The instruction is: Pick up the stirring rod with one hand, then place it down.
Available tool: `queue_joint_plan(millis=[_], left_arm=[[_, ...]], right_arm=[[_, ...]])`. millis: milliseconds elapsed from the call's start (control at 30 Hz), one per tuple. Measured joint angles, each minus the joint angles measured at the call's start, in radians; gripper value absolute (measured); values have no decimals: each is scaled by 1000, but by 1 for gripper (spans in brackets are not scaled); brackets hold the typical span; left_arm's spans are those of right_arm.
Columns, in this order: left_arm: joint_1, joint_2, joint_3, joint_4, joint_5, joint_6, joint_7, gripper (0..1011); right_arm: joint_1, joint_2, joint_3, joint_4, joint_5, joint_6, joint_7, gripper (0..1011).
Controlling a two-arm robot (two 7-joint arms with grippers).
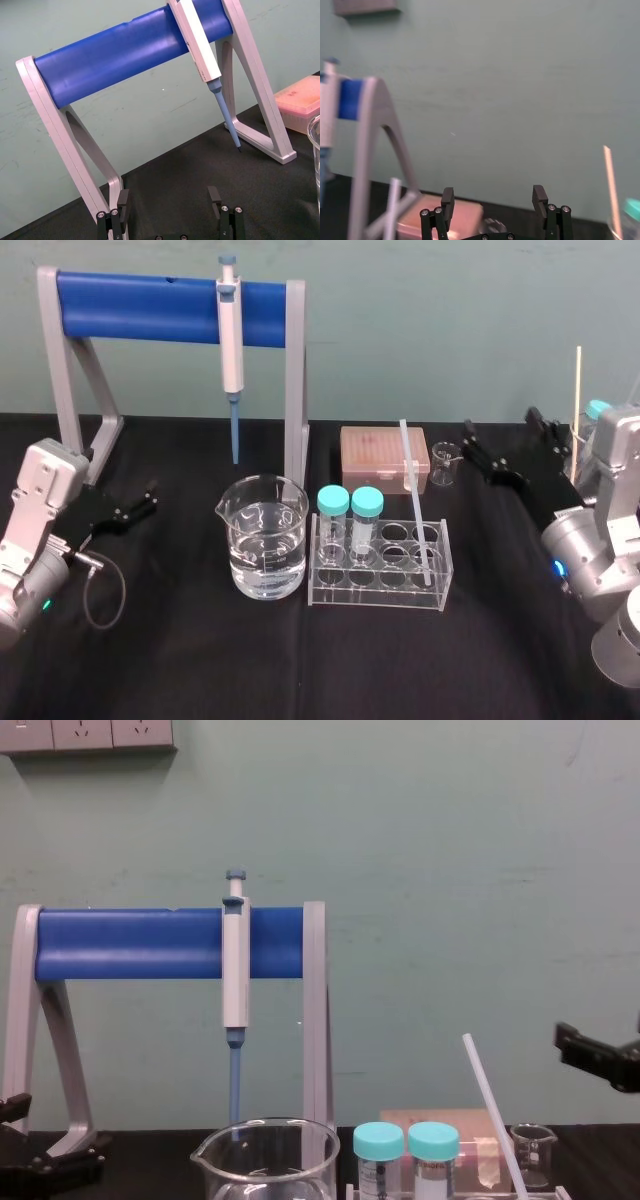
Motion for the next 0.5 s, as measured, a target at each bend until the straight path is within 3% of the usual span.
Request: queue_joint_plan(millis=[333, 500], left_arm=[[0, 0, 0, 0, 0, 0, 0, 1000], [0, 0, 0, 0, 0, 0, 0, 1000]], right_arm=[[-12, -21, 28, 44, -51, 63, -54, 1003], [-12, -20, 27, 42, -50, 60, -54, 1003]])
